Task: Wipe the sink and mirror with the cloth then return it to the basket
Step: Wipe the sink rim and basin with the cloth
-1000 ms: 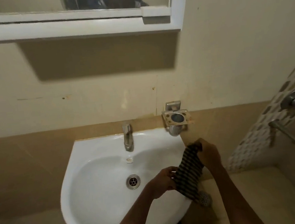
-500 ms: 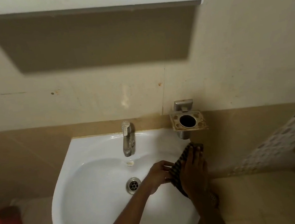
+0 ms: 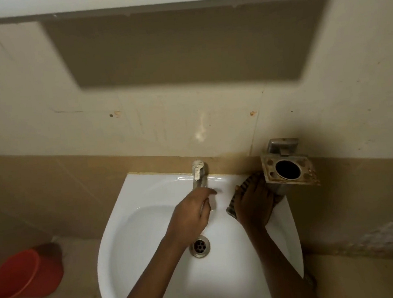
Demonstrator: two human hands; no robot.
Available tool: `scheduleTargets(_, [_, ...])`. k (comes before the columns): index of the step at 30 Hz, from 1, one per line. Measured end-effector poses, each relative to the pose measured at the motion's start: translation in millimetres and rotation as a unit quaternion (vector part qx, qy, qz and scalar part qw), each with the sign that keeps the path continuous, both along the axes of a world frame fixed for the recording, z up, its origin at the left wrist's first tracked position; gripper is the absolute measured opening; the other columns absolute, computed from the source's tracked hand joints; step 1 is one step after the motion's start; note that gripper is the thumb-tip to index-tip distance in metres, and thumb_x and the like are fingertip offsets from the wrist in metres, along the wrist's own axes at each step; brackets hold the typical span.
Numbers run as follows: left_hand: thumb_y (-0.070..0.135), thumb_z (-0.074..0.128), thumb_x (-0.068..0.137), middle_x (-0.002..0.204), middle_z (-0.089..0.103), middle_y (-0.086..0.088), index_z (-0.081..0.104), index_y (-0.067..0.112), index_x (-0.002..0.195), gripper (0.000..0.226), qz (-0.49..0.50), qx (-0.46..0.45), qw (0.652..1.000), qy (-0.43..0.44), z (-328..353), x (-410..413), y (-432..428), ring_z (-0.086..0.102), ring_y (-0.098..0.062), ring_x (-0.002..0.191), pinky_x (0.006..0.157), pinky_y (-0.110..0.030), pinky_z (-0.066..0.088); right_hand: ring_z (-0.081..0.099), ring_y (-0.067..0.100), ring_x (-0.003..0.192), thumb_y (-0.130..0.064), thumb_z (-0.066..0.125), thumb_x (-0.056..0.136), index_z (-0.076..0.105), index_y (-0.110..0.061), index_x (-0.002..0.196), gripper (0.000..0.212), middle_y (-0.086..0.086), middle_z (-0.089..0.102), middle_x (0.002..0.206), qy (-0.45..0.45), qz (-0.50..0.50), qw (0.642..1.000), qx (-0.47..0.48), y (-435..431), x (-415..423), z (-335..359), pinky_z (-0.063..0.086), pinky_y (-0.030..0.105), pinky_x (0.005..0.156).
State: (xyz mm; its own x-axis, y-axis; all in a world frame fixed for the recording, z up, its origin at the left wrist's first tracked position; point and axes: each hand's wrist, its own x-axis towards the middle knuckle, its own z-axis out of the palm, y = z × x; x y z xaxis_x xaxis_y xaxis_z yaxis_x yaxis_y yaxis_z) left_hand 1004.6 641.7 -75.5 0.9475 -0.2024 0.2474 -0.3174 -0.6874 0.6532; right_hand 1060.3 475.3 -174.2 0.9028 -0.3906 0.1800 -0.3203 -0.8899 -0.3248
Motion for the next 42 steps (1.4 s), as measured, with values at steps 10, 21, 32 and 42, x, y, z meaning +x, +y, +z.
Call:
scheduleTargets(10, [-0.001, 0.05, 0.087, 0.105, 0.068, -0.007, 0.065, 0.006, 0.105, 0.024, 0.175, -0.016, 0.984, -0.034, -13, 15, 74, 0.062, -0.021, 0.095, 0.083, -0.017, 0.041, 0.046, 0.044, 0.123, -0.011, 0.039, 0.086, 0.041, 0.011, 0.131, 0.05, 0.032, 0.048, 0.132, -0.037, 0.062, 0.996, 0.047, 42, 8, -8, 0.038, 0.051, 0.105])
scheduleTargets(21, [-0.001, 0.05, 0.084, 0.119, 0.063, -0.011, 0.061, 0.006, 0.113, 0.033, 0.205, 0.005, 0.975, 0.087, -23, 29, 130, 0.058, -0.025, 0.109, 0.082, -0.017, 0.034, 0.056, 0.026, 0.109, -0.007, 0.041, 0.094, 0.044, -0.015, 0.133, 0.04, 0.009, 0.063, 0.113, -0.056, 0.199, 0.962, 0.179, 78, 12, -12, 0.043, 0.037, 0.098])
scheduleTargets(32, [0.0, 0.053, 0.083, 0.128, 0.061, -0.014, 0.061, 0.004, 0.121, 0.039, 0.234, -0.033, 0.964, 0.123, -30, 37, 182, 0.054, -0.028, 0.12, 0.102, -0.029, 0.038, 0.041, 0.033, 0.13, 0.007, 0.053, 0.081, 0.03, -0.012, 0.143, 0.068, 0.016, 0.041, 0.143, -0.038, 0.09, 0.955, 0.279, 190, -52, -10, 0.038, 0.049, 0.106])
scheduleTargets(42, [0.008, 0.055, 0.086, 0.12, 0.066, -0.015, 0.062, 0.004, 0.119, 0.034, 0.252, -0.073, 0.95, 0.172, -42, 55, 210, 0.06, -0.027, 0.112, 0.094, -0.03, 0.044, 0.031, 0.041, 0.135, -0.035, 0.043, 0.092, 0.033, -0.007, 0.142, 0.058, 0.025, 0.042, 0.141, -0.058, 0.079, 0.992, 0.083, 206, 24, -14, 0.016, 0.047, 0.114])
